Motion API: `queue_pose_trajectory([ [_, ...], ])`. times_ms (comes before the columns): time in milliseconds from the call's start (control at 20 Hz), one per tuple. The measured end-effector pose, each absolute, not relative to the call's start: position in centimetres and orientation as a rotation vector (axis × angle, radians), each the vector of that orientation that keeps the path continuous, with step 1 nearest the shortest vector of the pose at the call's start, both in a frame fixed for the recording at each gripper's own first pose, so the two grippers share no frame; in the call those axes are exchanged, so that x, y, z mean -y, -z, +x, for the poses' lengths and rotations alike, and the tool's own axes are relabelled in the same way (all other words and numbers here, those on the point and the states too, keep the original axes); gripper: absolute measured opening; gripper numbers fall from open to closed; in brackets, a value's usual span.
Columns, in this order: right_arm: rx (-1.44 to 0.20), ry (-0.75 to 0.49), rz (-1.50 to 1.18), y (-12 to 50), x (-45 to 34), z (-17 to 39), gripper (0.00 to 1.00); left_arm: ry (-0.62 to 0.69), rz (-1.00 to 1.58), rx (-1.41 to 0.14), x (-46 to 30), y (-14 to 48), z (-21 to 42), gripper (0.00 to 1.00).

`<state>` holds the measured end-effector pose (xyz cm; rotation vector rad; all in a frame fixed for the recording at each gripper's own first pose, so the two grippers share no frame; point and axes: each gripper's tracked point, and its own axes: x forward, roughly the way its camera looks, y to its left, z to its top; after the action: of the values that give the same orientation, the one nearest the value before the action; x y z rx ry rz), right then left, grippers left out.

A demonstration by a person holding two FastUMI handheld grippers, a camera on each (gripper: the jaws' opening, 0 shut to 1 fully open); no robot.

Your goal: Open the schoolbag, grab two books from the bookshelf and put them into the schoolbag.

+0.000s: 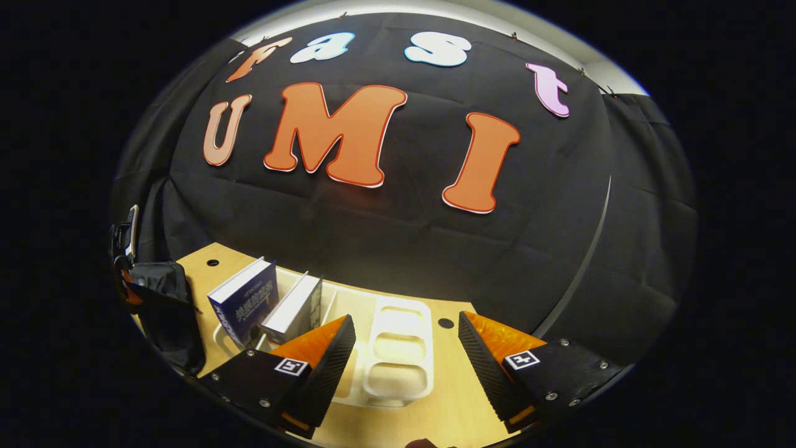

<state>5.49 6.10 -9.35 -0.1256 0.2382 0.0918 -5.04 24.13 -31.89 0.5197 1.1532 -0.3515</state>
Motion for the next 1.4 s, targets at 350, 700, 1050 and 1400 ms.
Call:
queue_pose_trajectory([
  [350, -0.309, -0.080, -0.172, 7.5, -14.8, 3.5, 0.99, 0.618, 0.415, -1.176, -27.0, 29.0, -2.8, 0.05],
  [700, -0.476, -0.167, -0.171, 6.1, -21.6, 3.0, 0.99, 0.832, 0.301, -1.184, -28.3, 26.7, -1.5, 0.06],
  [1050, -0.790, -0.323, -0.208, 8.3, -25.5, 4.5, 0.99, 0.846, 0.302, -1.134, -28.8, 24.0, 1.2, 0.05],
  [1400, -1.085, -0.415, -0.135, 13.7, -28.5, 7.9, 0.84, 0.821, 0.270, -1.170, -28.7, 25.4, 1.2, 0.06],
])
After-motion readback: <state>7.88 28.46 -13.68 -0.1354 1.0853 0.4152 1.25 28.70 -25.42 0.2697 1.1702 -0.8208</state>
